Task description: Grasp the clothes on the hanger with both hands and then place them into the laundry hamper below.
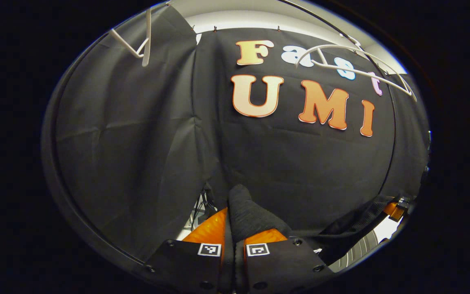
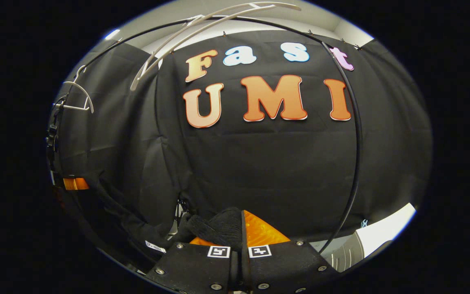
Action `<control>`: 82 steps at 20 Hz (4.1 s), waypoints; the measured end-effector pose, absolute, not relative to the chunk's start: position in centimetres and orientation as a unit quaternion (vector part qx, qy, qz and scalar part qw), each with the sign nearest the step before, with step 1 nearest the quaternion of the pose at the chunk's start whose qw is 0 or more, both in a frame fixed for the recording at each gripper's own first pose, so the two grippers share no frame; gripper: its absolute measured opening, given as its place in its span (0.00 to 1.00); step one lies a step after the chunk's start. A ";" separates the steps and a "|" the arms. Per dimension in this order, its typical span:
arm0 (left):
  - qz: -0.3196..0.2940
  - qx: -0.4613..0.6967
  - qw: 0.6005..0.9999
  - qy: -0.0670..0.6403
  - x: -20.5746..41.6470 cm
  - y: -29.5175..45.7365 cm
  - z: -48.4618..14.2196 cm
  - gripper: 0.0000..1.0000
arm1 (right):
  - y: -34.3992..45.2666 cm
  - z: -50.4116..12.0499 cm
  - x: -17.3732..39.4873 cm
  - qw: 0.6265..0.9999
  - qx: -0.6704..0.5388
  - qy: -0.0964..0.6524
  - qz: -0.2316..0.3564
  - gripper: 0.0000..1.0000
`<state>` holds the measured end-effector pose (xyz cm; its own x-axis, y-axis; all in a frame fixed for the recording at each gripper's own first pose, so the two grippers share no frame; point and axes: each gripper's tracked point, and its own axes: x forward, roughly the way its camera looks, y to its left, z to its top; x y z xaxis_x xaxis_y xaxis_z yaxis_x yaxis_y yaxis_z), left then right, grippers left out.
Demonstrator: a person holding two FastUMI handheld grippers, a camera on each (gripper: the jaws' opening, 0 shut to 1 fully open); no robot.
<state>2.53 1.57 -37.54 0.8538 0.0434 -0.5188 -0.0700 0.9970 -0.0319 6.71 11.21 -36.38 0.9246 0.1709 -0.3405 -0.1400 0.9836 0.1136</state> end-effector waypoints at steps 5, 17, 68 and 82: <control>0.016 -0.028 0.949 0.312 1.3 -0.1 -43.0 0.09 | 12.3 -42.0 5.2 0.970 0.046 0.222 0.084 0.02; -0.003 -0.051 0.893 0.447 -4.7 -3.5 -58.9 0.09 | 13.3 -53.6 2.1 0.942 0.029 0.323 0.092 0.04; -0.018 -0.030 0.968 0.250 1.8 -6.3 -33.9 0.97 | 3.5 -34.0 5.1 0.969 0.060 0.235 0.037 0.92; 0.008 -0.013 0.997 0.076 3.6 -3.3 -14.5 0.92 | 0.3 -16.6 5.2 0.995 0.017 0.088 0.035 0.99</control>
